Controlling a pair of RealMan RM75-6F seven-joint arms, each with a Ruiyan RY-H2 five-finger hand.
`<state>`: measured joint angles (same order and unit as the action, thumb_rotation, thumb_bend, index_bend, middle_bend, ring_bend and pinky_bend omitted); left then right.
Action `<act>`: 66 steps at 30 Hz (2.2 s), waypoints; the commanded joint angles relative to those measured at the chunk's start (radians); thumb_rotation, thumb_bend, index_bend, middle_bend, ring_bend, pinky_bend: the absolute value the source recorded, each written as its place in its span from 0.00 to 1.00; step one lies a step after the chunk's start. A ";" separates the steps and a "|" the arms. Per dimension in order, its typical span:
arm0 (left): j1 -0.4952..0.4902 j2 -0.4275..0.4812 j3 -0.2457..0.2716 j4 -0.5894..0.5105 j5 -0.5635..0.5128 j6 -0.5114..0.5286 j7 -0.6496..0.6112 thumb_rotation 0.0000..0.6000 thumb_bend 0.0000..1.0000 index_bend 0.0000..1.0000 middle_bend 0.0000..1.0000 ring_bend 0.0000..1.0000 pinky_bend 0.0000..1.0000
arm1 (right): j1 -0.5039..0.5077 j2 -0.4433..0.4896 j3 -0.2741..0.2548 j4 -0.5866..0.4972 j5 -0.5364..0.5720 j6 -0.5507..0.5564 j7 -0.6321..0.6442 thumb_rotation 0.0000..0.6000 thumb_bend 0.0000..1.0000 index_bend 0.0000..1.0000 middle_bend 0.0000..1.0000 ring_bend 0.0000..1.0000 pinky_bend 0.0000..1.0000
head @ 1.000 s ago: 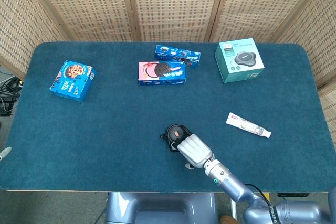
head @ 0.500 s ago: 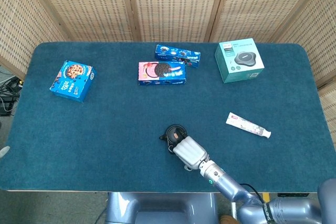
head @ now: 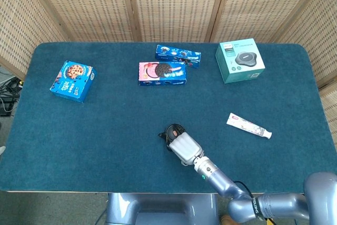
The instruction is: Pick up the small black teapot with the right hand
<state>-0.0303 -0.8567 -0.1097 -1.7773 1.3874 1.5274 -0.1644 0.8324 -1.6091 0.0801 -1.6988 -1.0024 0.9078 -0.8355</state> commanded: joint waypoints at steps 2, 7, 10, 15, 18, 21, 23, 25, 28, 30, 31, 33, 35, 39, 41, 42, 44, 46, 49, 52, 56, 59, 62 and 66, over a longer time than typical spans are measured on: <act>0.001 0.002 -0.001 0.003 -0.001 -0.001 -0.010 1.00 0.00 0.00 0.00 0.00 0.00 | 0.009 -0.009 0.002 0.009 0.010 0.008 0.003 1.00 0.00 0.64 0.66 0.57 0.00; 0.002 0.004 -0.002 0.006 -0.001 0.000 -0.018 1.00 0.00 0.00 0.00 0.00 0.00 | 0.023 -0.015 0.007 0.013 0.030 0.016 0.007 1.00 0.00 0.83 0.77 0.64 0.00; 0.002 0.005 -0.002 0.007 -0.002 0.000 -0.023 1.00 0.00 0.00 0.00 0.00 0.00 | 0.028 -0.014 0.008 0.010 0.036 0.019 0.012 1.00 0.00 0.92 0.82 0.70 0.00; 0.003 0.008 -0.003 0.008 -0.001 0.000 -0.031 1.00 0.00 0.00 0.00 0.00 0.00 | 0.039 -0.008 0.020 0.000 0.042 0.030 0.025 1.00 0.00 0.99 0.86 0.75 0.00; 0.004 0.009 -0.002 0.009 0.000 0.001 -0.033 1.00 0.00 0.00 0.00 0.00 0.00 | 0.046 -0.003 0.028 -0.008 0.052 0.030 0.035 1.00 0.00 1.00 0.88 0.78 0.00; 0.005 0.009 -0.002 0.008 0.000 0.001 -0.034 1.00 0.00 0.00 0.00 0.00 0.00 | 0.053 0.004 0.035 -0.015 0.058 0.026 0.048 1.00 0.00 1.00 0.89 0.80 0.00; 0.005 0.010 -0.003 0.009 -0.001 0.001 -0.037 1.00 0.00 0.00 0.00 0.00 0.00 | 0.058 0.009 0.041 -0.020 0.062 0.022 0.064 1.00 0.00 1.00 0.91 0.82 0.00; 0.006 0.010 -0.003 0.010 -0.002 0.002 -0.041 1.00 0.00 0.00 0.00 0.00 0.00 | 0.061 0.014 0.048 -0.025 0.069 0.018 0.081 1.00 0.00 1.00 0.92 0.84 0.00; 0.006 0.012 -0.004 0.012 -0.003 0.000 -0.047 1.00 0.00 0.00 0.00 0.00 0.00 | 0.067 0.029 0.065 -0.042 0.103 0.003 0.121 1.00 0.00 1.00 0.94 0.85 0.00; 0.006 0.012 -0.004 0.013 -0.003 -0.001 -0.049 1.00 0.00 0.00 0.00 0.00 0.00 | 0.075 0.040 0.070 -0.054 0.127 -0.005 0.128 0.99 0.00 1.00 0.94 0.85 0.00; 0.006 0.013 -0.004 0.014 -0.004 -0.001 -0.051 1.00 0.00 0.00 0.00 0.00 0.00 | 0.078 0.046 0.075 -0.060 0.134 -0.005 0.132 0.98 0.00 1.00 0.94 0.85 0.00; 0.006 0.013 -0.005 0.015 -0.005 -0.002 -0.054 1.00 0.00 0.00 0.00 0.00 0.00 | 0.082 0.057 0.083 -0.072 0.136 0.000 0.145 0.96 0.00 1.00 0.95 0.85 0.00; 0.005 0.013 -0.005 0.016 -0.005 -0.003 -0.057 1.00 0.00 0.00 0.00 0.00 0.00 | 0.085 0.067 0.091 -0.089 0.145 0.005 0.160 0.92 0.00 1.00 0.96 0.85 0.00; 0.004 0.013 -0.005 0.017 -0.005 -0.005 -0.057 1.00 0.00 0.00 0.00 0.00 0.00 | 0.093 0.091 0.109 -0.125 0.160 0.025 0.170 0.86 0.00 1.00 0.98 0.87 0.00; 0.004 0.014 -0.005 0.016 -0.004 -0.005 -0.056 1.00 0.00 0.00 0.00 0.00 0.00 | 0.100 0.105 0.117 -0.147 0.179 0.039 0.165 0.86 0.00 1.00 0.99 0.89 0.00; 0.004 0.014 -0.005 0.016 -0.004 -0.005 -0.056 1.00 0.00 0.00 0.00 0.00 0.00 | 0.103 0.111 0.119 -0.157 0.191 0.045 0.160 0.86 0.00 1.00 1.00 0.89 0.00; 0.004 0.014 -0.005 0.016 -0.003 -0.004 -0.057 1.00 0.00 0.00 0.00 0.00 0.00 | 0.111 0.122 0.122 -0.181 0.225 0.065 0.144 0.86 0.00 1.00 1.00 0.91 0.00; 0.005 0.014 -0.005 0.015 -0.003 -0.004 -0.057 1.00 0.00 0.00 0.00 0.00 0.00 | 0.119 0.130 0.123 -0.196 0.251 0.078 0.129 0.86 0.00 1.00 1.00 0.92 0.00; 0.004 0.014 -0.004 0.015 -0.002 -0.005 -0.056 1.00 0.00 0.00 0.00 0.00 0.00 | 0.138 0.149 0.128 -0.243 0.339 0.123 0.084 0.77 0.00 1.00 1.00 0.93 0.00; 0.003 0.014 -0.004 0.015 -0.003 -0.007 -0.055 1.00 0.00 0.00 0.00 0.00 0.00 | 0.150 0.152 0.148 -0.287 0.421 0.170 0.078 0.44 0.00 1.00 1.00 0.92 0.00; 0.001 0.013 -0.005 0.014 -0.005 -0.011 -0.055 1.00 0.00 0.00 0.00 0.00 0.00 | 0.169 0.157 0.164 -0.315 0.500 0.213 0.067 0.15 0.00 1.00 1.00 0.89 0.00; 0.001 0.013 -0.005 0.014 -0.005 -0.011 -0.054 1.00 0.00 0.00 0.00 0.00 0.00 | 0.167 0.146 0.167 -0.312 0.488 0.237 0.086 0.14 0.00 1.00 1.00 0.90 0.00; 0.001 0.012 -0.005 0.013 -0.005 -0.010 -0.051 1.00 0.00 0.00 0.00 0.00 0.00 | 0.157 0.125 0.159 -0.297 0.429 0.257 0.118 0.15 0.00 1.00 1.00 0.92 0.00; 0.001 0.012 -0.005 0.011 -0.004 -0.010 -0.049 1.00 0.00 0.00 0.00 0.00 0.00 | 0.157 0.118 0.161 -0.295 0.437 0.261 0.133 0.17 0.00 1.00 1.00 0.95 0.00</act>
<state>-0.0296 -0.8450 -0.1144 -1.7660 1.3836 1.5176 -0.2129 0.9904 -1.4834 0.2395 -1.9965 -0.5813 1.1622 -0.7153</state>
